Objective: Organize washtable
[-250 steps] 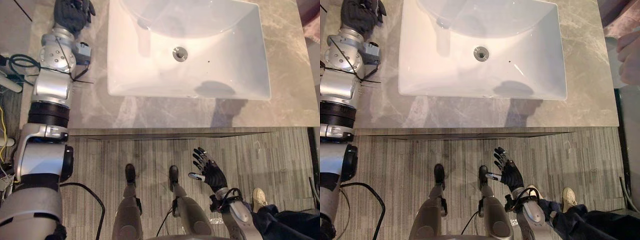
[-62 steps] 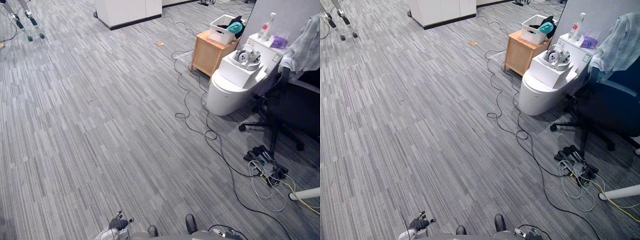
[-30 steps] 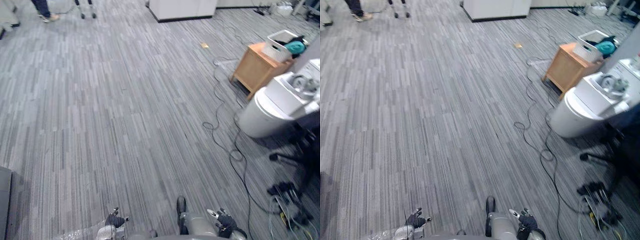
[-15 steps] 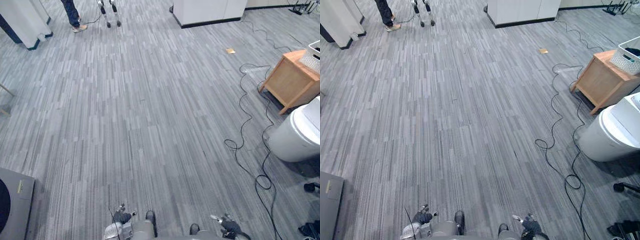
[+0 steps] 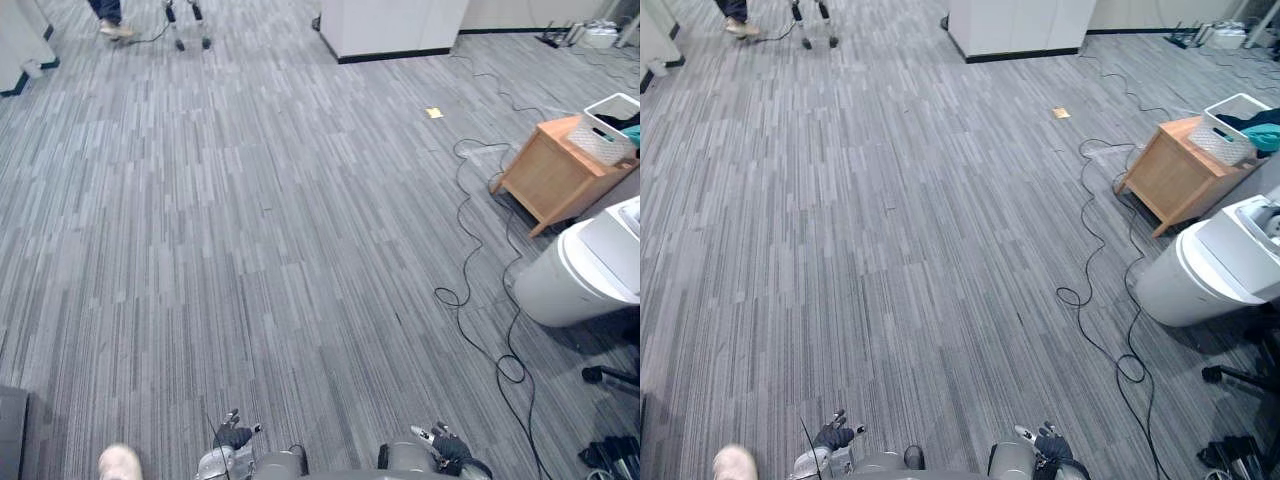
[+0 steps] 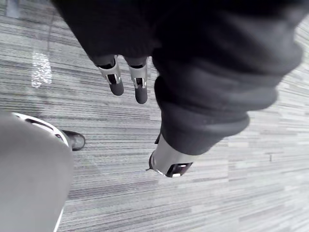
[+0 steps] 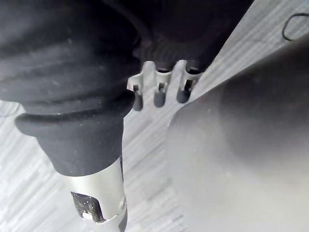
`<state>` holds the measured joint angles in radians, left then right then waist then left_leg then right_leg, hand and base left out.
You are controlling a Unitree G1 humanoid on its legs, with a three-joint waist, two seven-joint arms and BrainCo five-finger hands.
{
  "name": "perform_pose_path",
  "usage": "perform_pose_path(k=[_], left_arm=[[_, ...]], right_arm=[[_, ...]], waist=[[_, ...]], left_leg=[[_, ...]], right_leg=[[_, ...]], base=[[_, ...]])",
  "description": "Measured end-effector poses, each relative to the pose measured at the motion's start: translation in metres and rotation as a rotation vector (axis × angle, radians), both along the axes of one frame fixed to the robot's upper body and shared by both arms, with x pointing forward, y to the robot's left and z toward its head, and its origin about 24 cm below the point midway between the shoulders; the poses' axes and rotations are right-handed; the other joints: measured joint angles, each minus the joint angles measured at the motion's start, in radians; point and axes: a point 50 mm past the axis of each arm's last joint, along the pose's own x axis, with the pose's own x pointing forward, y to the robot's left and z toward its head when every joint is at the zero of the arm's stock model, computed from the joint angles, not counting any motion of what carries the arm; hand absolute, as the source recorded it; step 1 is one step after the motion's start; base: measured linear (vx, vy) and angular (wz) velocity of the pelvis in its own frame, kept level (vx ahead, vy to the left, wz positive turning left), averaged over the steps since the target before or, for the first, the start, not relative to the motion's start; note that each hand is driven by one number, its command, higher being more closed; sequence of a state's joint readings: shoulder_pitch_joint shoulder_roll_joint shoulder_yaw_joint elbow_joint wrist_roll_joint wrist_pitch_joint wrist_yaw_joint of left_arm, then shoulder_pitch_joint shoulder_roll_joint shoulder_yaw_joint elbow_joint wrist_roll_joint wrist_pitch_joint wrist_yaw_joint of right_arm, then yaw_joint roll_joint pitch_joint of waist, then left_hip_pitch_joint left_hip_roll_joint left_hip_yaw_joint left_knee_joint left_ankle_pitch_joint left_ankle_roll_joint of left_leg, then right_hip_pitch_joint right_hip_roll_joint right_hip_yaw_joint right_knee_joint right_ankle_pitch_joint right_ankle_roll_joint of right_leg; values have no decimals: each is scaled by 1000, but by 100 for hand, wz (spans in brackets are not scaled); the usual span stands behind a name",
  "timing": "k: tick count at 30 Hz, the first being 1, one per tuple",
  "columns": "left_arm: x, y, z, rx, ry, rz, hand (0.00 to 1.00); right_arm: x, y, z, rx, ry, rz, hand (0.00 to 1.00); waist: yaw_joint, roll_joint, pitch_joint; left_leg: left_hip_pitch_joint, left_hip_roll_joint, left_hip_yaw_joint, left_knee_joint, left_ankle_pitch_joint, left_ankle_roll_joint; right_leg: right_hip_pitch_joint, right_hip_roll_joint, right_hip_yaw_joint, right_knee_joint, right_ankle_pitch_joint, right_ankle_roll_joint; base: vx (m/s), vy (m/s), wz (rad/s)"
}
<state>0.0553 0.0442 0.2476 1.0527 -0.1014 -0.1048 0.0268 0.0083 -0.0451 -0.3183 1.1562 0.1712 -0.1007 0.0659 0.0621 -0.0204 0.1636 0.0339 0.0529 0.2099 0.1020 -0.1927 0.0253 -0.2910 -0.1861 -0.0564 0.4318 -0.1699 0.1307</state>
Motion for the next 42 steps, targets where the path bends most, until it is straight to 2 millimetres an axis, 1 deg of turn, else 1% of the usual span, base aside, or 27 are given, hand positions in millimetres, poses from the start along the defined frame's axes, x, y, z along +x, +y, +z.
perform_pose_path(k=[2,4,5,6,7,8,9,11,13,16,18,20,24,25,26,27,29,30,31,33,34,35,36,37,39,41,42], left_arm=[[-3,1,-1,3,17,12,0],[-8,5,-2,16,36,41,0],[-10,6,-3,19,42,45,0],[-16,8,-4,16,57,77,0],[-19,7,-5,7,60,98,0],[-22,6,-6,-3,66,123,0],[-33,-2,-10,-48,87,205,0],[-42,-2,-12,-94,83,367,0],[-43,-5,-12,-122,73,433,0],[-36,-7,-10,-121,46,396,0],[-24,-7,-7,-82,20,274,0],[-3,-6,-1,-16,0,74,0],[37,-15,13,44,-96,-165,0],[48,-25,19,49,-141,-225,0],[56,-36,24,45,-178,-280,0],[63,-45,29,41,-218,-328,0],[84,-61,44,24,-312,-407,0],[91,-62,50,17,-353,-406,0],[96,-62,56,-5,-390,-400,0],[98,-62,58,-30,-421,-370,0],[98,-61,59,-35,-428,-359,0],[96,-58,58,-32,-420,-358,0],[95,-58,57,-31,-417,-360,0],[90,-57,54,-39,-404,-351,0],[78,-51,48,-40,-369,-329,0],[60,-40,36,-37,-293,-273,0],[57,-37,33,-38,-271,-254,0]], right_arm=[[3,-4,1,-3,-10,-16,0],[4,-3,2,-1,-14,-19,0],[5,-3,2,0,-17,-17,0],[7,-3,2,-2,-22,-12,0],[7,-5,3,-7,-22,-10,0],[9,-9,4,-19,-32,-9,0],[12,-15,6,-39,-38,1,0],[13,-18,6,-55,-28,21,0],[10,-16,5,-52,-15,30,0],[-3,-13,0,-47,27,46,0],[-10,-14,-1,-47,49,43,0],[-13,-14,-2,-45,63,38,0],[-11,-6,-3,-22,60,33,0],[-10,-9,-3,-33,59,35,0],[-10,-14,-2,-50,60,35,0],[-10,-11,-2,-59,62,50,0],[-7,-9,-2,-65,60,79,0],[-5,-9,-1,-71,55,92,0],[-3,-8,-1,-77,47,101,0],[-5,-7,-1,-77,45,101,0],[-3,-6,0,-76,33,96,0],[-3,-5,0,-72,29,96,0],[-2,-5,0,-72,28,96,0],[-4,-4,0,-68,34,94,0],[-9,-2,-1,-50,35,61,0],[-5,-6,1,-66,11,48,0],[-5,-8,2,-70,9,46,0]], waist=[[-2,16,10],[-12,11,10],[-20,8,10],[-26,4,5],[-27,16,-2],[-29,21,-19],[-13,54,-35],[1,43,-33],[-1,41,-31],[3,34,-32],[-1,20,-38],[-22,10,-35],[-18,-23,0],[-11,2,3],[9,22,14],[23,30,7],[17,34,17],[32,36,17],[30,35,15],[33,9,-15],[33,-2,-30],[31,-11,-37],[30,-13,-38],[28,-15,-40],[9,-15,-40],[4,-6,-36],[3,-2,-35]], left_leg=[[30,51,-9,-6,-25,-43],[79,77,-19,-18,-51,-87],[92,84,-24,-19,-62,-103],[127,108,-49,-28,-102,-143],[132,126,-57,-36,-108,-151],[138,150,-65,-50,-109,-158],[159,182,-70,-61,-54,-211],[156,198,-73,-8,51,-233],[107,241,-68,163,118,-236],[47,266,-38,361,78,-262],[-17,229,-13,409,4,-250],[-126,154,-8,391,-73,-195],[-309,16,-59,256,-72,-161],[-370,19,-96,211,-23,-167],[-393,30,-105,214,82,-148],[-375,18,-75,234,106,-78],[-400,21,-72,329,43,-48],[-401,27,-53,371,33,-19],[-396,34,-26,397,28,-18],[-332,-3,7,298,28,-16],[-287,-32,30,222,23,21],[-250,-65,47,166,17,56],[-243,-74,48,157,16,56],[-204,-101,44,118,14,60],[-130,-129,24,76,0,82],[-29,-136,-5,48,-28,103],[-5,-135,-18,37,-31,108]], right_leg=[[-20,-9,-30,-218,86,1],[-27,-12,-40,-324,145,-2],[-29,-17,-45,-334,148,0],[-60,-22,-23,-250,188,0],[-92,-4,-18,-167,199,-6],[-128,14,-21,-84,185,-18],[-184,39,-27,46,93,-55],[-201,44,-34,175,-6,-97],[-123,73,-60,130,-36,-129],[37,130,-71,-13,-37,-155],[98,137,-70,-78,-36,-160],[164,129,-69,-158,-25,-162],[269,68,-47,-271,-30,-155],[290,76,-39,-294,-34,-148],[316,82,-17,-308,-44,-132],[345,79,19,-333,-56,-112],[377,123,77,-330,-3,-123],[382,118,86,-328,19,-119],[385,112,115,-316,58,-102],[347,75,154,-240,72,-40],[293,60,182,-137,55,-10],[218,49,235,18,42,54],[204,47,247,52,44,75],[150,46,280,188,69,131],[75,48,274,405,78,138],[-3,52,159,556,-23,37],[-20,53,124,551,-53,19]], base=[[260,-188,-2],[324,-243,6],[453,-432,43],[396,-406,49],[409,-432,55],[427,-314,20],[537,-369,5],[632,-466,1],[535,-408,0],[387,-252,-14],[273,-121,-1],[237,29,6],[206,144,-2],[236,277,-29],[318,368,-52],[433,400,-38],[383,263,-11],[357,281,-27],[411,367,-42],[312,295,-28],[286,225,-25],[260,199,-18],[236,163,-7],[243,121,17],[302,92,21],[281,27,17],[372,-19,32]])
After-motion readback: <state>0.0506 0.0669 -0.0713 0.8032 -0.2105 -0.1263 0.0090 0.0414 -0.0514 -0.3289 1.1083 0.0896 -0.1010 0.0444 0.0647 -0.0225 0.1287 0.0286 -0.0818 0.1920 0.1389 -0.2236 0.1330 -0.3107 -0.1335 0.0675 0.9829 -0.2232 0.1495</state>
